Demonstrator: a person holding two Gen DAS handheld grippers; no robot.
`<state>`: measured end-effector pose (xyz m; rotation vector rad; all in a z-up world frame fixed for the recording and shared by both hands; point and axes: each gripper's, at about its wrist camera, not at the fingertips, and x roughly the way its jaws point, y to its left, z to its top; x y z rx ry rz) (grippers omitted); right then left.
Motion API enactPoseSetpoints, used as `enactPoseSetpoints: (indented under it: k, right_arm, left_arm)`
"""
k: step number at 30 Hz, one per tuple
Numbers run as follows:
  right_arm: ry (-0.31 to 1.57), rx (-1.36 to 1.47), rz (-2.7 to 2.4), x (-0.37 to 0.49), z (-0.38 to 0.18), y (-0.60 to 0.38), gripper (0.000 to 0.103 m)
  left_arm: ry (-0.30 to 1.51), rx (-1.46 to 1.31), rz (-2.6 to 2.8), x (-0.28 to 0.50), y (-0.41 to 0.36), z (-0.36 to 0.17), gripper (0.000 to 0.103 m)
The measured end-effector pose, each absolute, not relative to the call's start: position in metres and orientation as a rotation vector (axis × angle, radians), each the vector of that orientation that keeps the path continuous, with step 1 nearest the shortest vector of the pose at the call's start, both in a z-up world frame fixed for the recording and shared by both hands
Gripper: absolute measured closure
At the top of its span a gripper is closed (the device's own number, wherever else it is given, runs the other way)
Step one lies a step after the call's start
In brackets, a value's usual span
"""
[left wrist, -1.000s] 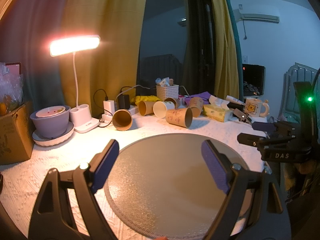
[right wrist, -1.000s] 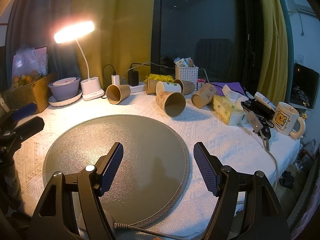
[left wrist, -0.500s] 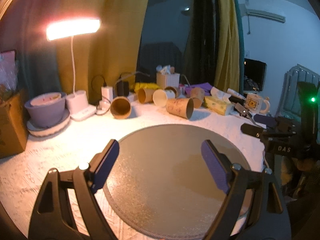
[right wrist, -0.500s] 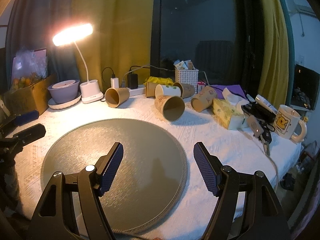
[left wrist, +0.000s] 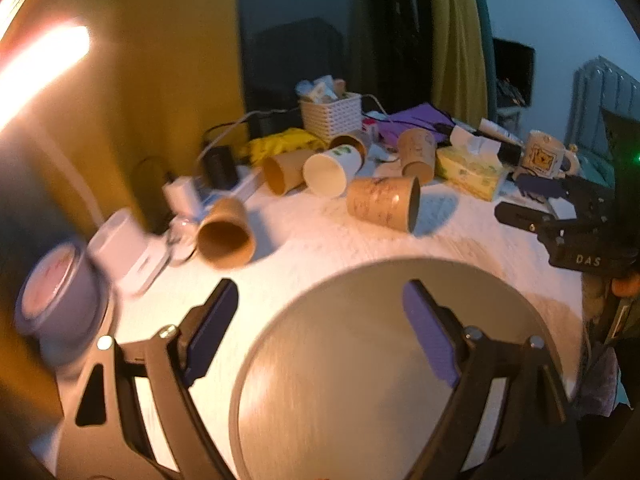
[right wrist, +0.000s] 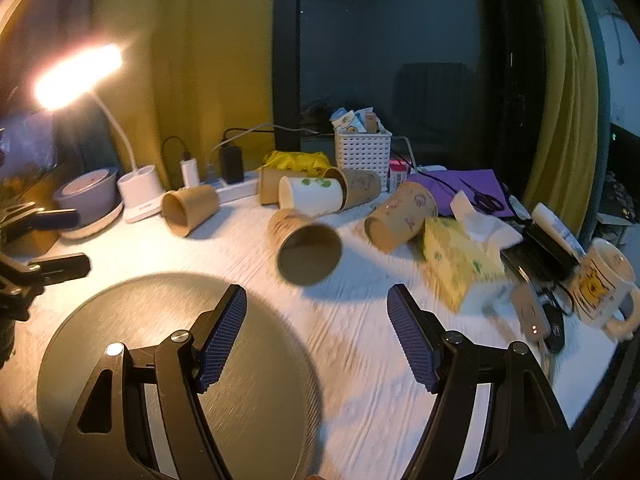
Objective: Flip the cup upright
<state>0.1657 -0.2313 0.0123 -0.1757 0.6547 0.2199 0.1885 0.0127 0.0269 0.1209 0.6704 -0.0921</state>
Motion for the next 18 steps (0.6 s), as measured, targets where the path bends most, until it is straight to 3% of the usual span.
enactPoseSetpoints:
  k: [18]
  right_arm:
    - [0.750,-0.058,0.163,0.294,0.005,-0.282,0.027]
  left_arm:
    - [0.782,0.250,-0.214,0.386,-0.019,0.014,0.018]
